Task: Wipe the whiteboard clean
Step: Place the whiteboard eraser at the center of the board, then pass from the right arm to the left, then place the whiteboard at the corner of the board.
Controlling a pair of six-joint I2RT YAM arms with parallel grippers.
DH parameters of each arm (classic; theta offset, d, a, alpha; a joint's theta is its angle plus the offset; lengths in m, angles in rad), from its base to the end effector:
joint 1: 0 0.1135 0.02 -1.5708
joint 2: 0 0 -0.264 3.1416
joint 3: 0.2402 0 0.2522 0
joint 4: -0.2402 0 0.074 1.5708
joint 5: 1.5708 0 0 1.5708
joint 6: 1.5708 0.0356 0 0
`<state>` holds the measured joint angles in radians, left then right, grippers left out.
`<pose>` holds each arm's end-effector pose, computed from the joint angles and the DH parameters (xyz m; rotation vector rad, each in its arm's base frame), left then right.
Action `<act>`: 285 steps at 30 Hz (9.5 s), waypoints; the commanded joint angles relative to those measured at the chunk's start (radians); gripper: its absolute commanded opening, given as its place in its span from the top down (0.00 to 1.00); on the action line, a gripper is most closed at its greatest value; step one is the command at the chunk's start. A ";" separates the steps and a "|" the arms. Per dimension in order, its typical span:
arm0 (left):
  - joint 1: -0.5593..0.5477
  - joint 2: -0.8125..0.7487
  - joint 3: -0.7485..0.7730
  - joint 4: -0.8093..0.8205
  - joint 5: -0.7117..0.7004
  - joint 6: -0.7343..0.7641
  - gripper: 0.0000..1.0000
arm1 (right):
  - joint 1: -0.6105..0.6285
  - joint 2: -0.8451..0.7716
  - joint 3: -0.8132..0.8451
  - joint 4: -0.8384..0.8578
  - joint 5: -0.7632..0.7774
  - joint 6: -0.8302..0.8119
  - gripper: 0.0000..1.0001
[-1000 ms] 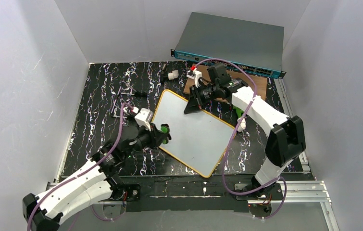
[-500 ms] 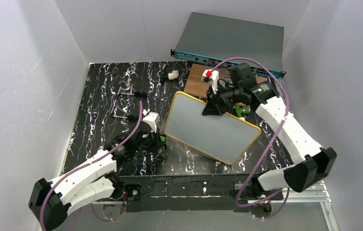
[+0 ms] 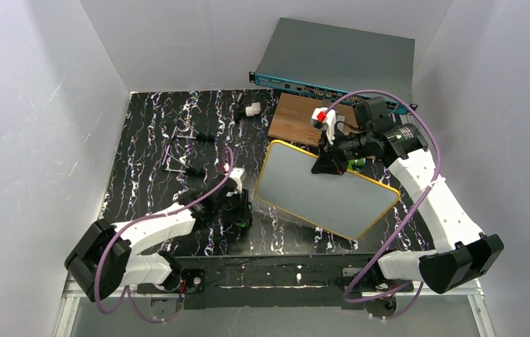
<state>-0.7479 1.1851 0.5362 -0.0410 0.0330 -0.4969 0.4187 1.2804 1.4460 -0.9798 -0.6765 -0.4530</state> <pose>0.1727 -0.1618 0.1881 0.3132 2.3359 -0.6792 0.2157 0.1204 0.3920 -1.2443 1.9211 0.7818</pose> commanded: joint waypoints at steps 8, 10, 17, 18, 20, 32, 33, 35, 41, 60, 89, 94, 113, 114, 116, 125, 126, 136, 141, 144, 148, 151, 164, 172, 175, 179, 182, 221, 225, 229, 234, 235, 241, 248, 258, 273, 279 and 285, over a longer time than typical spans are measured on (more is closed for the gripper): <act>0.005 0.063 0.084 -0.027 -0.052 -0.028 0.32 | -0.056 -0.067 -0.045 0.032 -0.083 -0.029 0.99; 0.008 0.065 0.095 -0.042 -0.049 -0.031 0.28 | -0.062 -0.069 -0.054 0.033 -0.080 -0.032 0.99; 0.016 -0.050 0.142 -0.109 -0.008 -0.013 0.02 | -0.072 -0.074 -0.058 0.021 -0.064 -0.056 0.99; 0.020 -0.078 0.146 -0.112 0.008 -0.011 0.02 | -0.072 -0.073 -0.058 0.017 -0.065 -0.064 0.99; 0.036 -0.131 0.139 -0.106 0.041 -0.010 0.02 | -0.072 -0.076 -0.060 0.007 -0.068 -0.079 0.99; 0.189 -0.205 0.145 -0.088 0.386 0.017 0.02 | -0.072 -0.086 -0.058 -0.024 -0.096 -0.119 0.99; 0.192 -0.207 0.148 -0.090 0.387 0.022 0.02 | -0.072 -0.084 -0.056 -0.028 -0.102 -0.124 0.99; 0.194 -0.204 0.157 -0.093 0.386 0.034 0.02 | -0.072 -0.080 -0.053 -0.038 -0.115 -0.132 0.99; 0.198 -0.032 0.214 -0.221 0.325 0.075 0.02 | -0.060 -0.061 -0.032 -0.052 -0.151 -0.131 0.99; 0.200 -0.045 0.025 0.183 0.600 0.395 0.02 | -0.063 -0.026 -0.003 0.086 -0.330 0.173 0.99; 0.344 -0.238 0.142 0.230 0.839 0.253 0.05 | 0.046 0.044 0.044 -0.055 -0.203 -0.058 0.99; 0.342 -0.140 0.193 0.312 1.046 0.167 0.15 | 0.079 0.094 0.114 -0.108 -0.219 -0.097 0.99; 0.283 -0.105 0.171 0.202 0.938 0.240 1.00 | 0.097 0.148 0.196 -0.177 -0.294 -0.124 0.95; 0.284 -0.128 0.164 0.185 0.910 0.225 1.00 | 0.095 0.150 0.214 -0.195 -0.297 -0.124 0.81; 0.292 -0.207 0.135 0.166 0.867 0.182 1.00 | 0.084 0.162 0.287 -0.261 -0.307 -0.132 0.48; 0.371 -0.597 0.088 -0.133 0.623 0.079 1.00 | -0.128 0.172 0.647 -0.422 -0.384 -0.115 0.31; 0.378 -0.629 0.105 -0.186 0.569 0.078 1.00 | -0.158 0.163 0.649 -0.424 -0.405 -0.113 0.30; 0.398 -0.584 0.430 -0.460 0.088 0.025 1.00 | -0.213 -0.003 0.263 -0.196 -0.435 -0.023 0.29; 0.401 -0.489 0.546 -0.447 -0.055 0.046 1.00 | -0.226 -0.052 0.179 -0.137 -0.432 0.004 0.29; 0.415 -0.433 0.583 -0.380 -0.070 0.071 1.00 | -0.234 -0.066 0.146 -0.111 -0.433 0.020 0.29; 0.445 -0.341 0.639 -0.303 -0.120 0.111 1.00 | -0.240 -0.078 0.113 -0.086 -0.435 0.035 0.29; 0.496 -0.280 0.675 -0.237 -0.107 0.136 1.00 | -0.242 -0.089 0.090 -0.071 -0.433 0.040 0.29; 0.708 -0.043 0.809 0.013 0.173 0.053 1.00 | -0.245 -0.086 0.039 -0.032 -0.439 0.059 0.28; 0.734 0.123 0.963 0.098 0.132 0.057 1.00 | -0.245 -0.068 0.037 -0.028 -0.451 0.065 0.28; 0.741 0.183 1.027 0.119 0.119 0.089 1.00 | -0.245 -0.071 0.030 -0.023 -0.448 0.066 0.28; 0.746 0.234 1.053 0.161 0.088 0.147 1.00 | -0.245 -0.072 0.027 -0.022 -0.445 0.065 0.28; 0.746 0.253 1.017 0.238 0.081 0.186 1.00 | -0.247 -0.069 0.028 -0.022 -0.450 0.065 0.28; 0.984 0.035 0.248 0.644 0.383 0.454 1.00 | -0.247 -0.053 -0.005 -0.023 -0.494 0.042 0.28; 0.991 -0.017 0.109 0.688 0.370 0.443 1.00 | -0.247 -0.063 -0.007 -0.024 -0.501 0.042 0.28; 1.008 -0.054 -0.012 0.749 0.346 0.414 1.00 | -0.246 -0.082 -0.010 -0.024 -0.507 0.041 0.27; 1.015 -0.079 -0.099 0.758 0.334 0.400 1.00 | -0.247 -0.098 -0.016 -0.018 -0.513 0.043 0.27; 1.016 -0.082 -0.110 0.761 0.335 0.404 1.00 | -0.247 -0.102 -0.016 -0.019 -0.514 0.043 0.27; 1.021 -0.137 -0.065 0.694 0.349 0.368 1.00 | -0.247 -0.122 -0.032 -0.007 -0.509 0.049 0.27; 1.021 -0.161 0.156 0.382 0.317 0.320 1.00 | -0.247 -0.114 -0.033 -0.002 -0.511 0.051 0.27; 1.022 -0.224 0.056 0.294 0.268 0.286 1.00 | -0.247 -0.103 -0.032 -0.002 -0.518 0.048 0.27; 1.022 -0.241 -0.045 0.265 0.186 0.309 0.66 | -0.247 -0.112 -0.033 -0.003 -0.515 0.046 0.27; 1.022 -0.268 0.021 0.184 0.140 0.291 0.40 | -0.247 -0.114 -0.035 -0.002 -0.509 0.046 0.27; 1.021 -0.278 0.048 0.128 0.094 0.284 0.38 | -0.247 -0.124 -0.037 -0.001 -0.499 0.050 0.27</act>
<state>0.2718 0.9325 0.5362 0.1440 0.1738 -0.2127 0.1768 1.1812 1.4097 -1.0111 -1.1694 -0.3988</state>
